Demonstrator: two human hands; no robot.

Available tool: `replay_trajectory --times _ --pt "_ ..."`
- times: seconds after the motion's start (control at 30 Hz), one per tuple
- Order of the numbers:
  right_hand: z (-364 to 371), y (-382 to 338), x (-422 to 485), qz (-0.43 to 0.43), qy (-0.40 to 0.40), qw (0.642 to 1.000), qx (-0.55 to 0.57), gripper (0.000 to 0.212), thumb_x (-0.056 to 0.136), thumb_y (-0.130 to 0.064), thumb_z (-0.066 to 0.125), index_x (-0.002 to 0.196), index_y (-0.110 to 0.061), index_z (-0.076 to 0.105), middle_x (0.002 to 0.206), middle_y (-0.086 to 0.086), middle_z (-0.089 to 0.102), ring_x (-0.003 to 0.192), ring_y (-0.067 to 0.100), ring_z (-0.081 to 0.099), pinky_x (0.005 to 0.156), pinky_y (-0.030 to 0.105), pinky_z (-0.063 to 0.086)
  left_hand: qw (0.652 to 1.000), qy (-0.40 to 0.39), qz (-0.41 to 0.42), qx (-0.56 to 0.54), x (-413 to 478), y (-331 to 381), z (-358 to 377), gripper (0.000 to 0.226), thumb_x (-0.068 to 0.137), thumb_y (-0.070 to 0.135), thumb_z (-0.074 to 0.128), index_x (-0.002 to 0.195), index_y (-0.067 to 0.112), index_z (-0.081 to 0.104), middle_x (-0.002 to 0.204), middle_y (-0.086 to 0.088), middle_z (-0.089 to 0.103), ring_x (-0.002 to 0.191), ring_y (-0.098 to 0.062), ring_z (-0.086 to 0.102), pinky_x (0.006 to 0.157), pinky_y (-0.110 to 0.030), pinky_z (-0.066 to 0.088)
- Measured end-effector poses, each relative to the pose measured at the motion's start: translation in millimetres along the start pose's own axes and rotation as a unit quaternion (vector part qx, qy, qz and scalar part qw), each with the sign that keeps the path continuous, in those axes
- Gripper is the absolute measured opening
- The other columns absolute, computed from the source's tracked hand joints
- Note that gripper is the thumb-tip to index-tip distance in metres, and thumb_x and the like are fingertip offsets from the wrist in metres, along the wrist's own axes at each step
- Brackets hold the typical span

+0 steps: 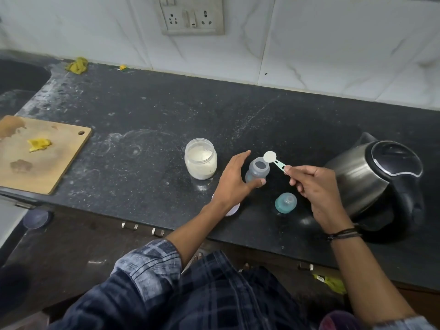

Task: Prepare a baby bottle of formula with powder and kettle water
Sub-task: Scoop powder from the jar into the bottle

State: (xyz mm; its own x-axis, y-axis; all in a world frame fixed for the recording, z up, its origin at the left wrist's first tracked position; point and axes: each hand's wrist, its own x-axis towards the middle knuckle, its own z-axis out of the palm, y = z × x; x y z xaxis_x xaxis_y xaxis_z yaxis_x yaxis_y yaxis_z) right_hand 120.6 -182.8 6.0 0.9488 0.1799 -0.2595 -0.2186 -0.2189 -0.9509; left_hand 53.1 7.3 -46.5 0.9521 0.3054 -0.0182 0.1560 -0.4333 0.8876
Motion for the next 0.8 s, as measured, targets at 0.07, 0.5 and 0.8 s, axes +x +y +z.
replay_trajectory --times 0.07,0.5,0.8 --pt "1.0 1.2 -1.6 -0.015 0.005 1.000 -0.014 0.014 0.089 -0.020 0.079 0.084 -0.006 0.078 0.060 0.003 0.061 0.049 0.009 0.041 0.048 0.016 0.038 1.000 -0.002 -0.013 -0.017 4.0 -1.8 2.3 0.084 0.079 0.030 0.087 0.151 0.019 0.044 0.152 0.003 0.048 0.139 -0.013 0.046 0.117 -0.033 0.037" --pt "9.9 9.2 -5.4 -0.172 0.071 0.955 -0.232 0.011 0.090 -0.030 0.077 0.082 -0.022 0.079 0.064 -0.010 0.066 0.056 0.005 0.057 0.060 0.028 0.047 1.000 0.008 -0.013 -0.025 14.8 -6.9 6.2 0.059 0.079 0.025 0.085 0.133 0.023 0.062 0.132 0.009 0.063 0.121 -0.007 0.058 0.109 -0.032 0.046" --pt "8.8 16.6 -8.0 -0.331 0.099 0.860 -0.377 0.013 0.093 -0.027 0.074 0.084 -0.017 0.077 0.070 -0.005 0.062 0.059 0.017 0.057 0.052 0.037 0.050 0.999 0.011 -0.011 -0.047 16.0 -9.5 7.8 0.054 0.078 0.026 0.085 0.127 0.025 0.065 0.125 0.012 0.067 0.117 -0.007 0.062 0.105 -0.038 0.052"
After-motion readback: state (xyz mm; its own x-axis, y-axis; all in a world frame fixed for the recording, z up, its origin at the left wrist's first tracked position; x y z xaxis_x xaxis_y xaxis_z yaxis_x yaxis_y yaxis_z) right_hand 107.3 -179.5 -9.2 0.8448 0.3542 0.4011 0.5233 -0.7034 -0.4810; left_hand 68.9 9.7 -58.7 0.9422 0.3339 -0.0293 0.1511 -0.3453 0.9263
